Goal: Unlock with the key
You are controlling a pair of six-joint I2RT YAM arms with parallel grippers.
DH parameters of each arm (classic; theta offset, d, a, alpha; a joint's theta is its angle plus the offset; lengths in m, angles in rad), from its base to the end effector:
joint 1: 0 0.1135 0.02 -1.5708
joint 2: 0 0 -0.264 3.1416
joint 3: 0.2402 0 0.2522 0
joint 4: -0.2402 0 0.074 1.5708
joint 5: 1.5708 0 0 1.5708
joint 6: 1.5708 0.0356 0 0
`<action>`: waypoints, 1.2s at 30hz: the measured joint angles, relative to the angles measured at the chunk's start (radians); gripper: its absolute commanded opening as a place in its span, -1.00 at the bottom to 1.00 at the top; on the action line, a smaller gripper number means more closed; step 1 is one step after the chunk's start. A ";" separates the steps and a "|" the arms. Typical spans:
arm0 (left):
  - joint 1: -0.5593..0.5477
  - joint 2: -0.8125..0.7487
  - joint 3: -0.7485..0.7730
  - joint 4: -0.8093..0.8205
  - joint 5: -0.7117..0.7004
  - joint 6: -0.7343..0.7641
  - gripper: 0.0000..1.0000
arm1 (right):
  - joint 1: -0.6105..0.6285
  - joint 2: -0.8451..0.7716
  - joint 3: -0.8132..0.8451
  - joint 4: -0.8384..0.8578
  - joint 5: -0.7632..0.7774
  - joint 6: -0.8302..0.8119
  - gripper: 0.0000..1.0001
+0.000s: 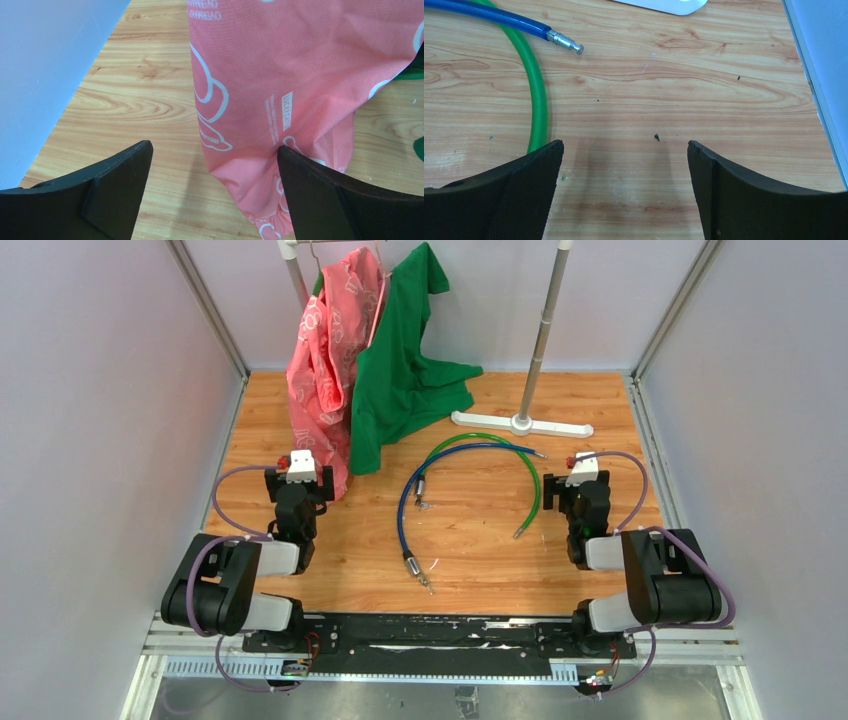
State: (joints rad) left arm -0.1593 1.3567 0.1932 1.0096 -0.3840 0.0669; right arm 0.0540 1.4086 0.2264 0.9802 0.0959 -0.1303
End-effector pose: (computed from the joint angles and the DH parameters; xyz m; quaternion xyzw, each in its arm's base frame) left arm 0.2211 -0.0220 0.1539 -0.0392 0.7547 0.1153 0.6447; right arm 0.2328 0.0092 0.1481 -0.0410 0.7734 -0.0612 0.6296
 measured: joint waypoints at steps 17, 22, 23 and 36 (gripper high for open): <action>0.000 0.000 0.000 0.000 0.000 -0.003 1.00 | 0.000 0.000 0.000 0.000 0.002 0.003 0.95; 0.000 0.000 0.000 0.000 0.000 -0.003 1.00 | 0.000 0.000 0.000 0.000 0.002 0.003 0.96; 0.000 0.000 0.000 0.000 0.000 -0.003 1.00 | 0.000 0.000 0.000 0.000 0.002 0.003 0.96; 0.000 0.000 0.000 0.000 0.000 -0.004 1.00 | 0.000 0.000 0.000 0.000 0.002 0.003 0.97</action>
State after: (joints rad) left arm -0.1593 1.3567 0.1932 1.0092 -0.3840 0.0631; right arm 0.0540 1.4086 0.2268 0.9806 0.0975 -0.1272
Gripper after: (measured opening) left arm 0.999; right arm 0.983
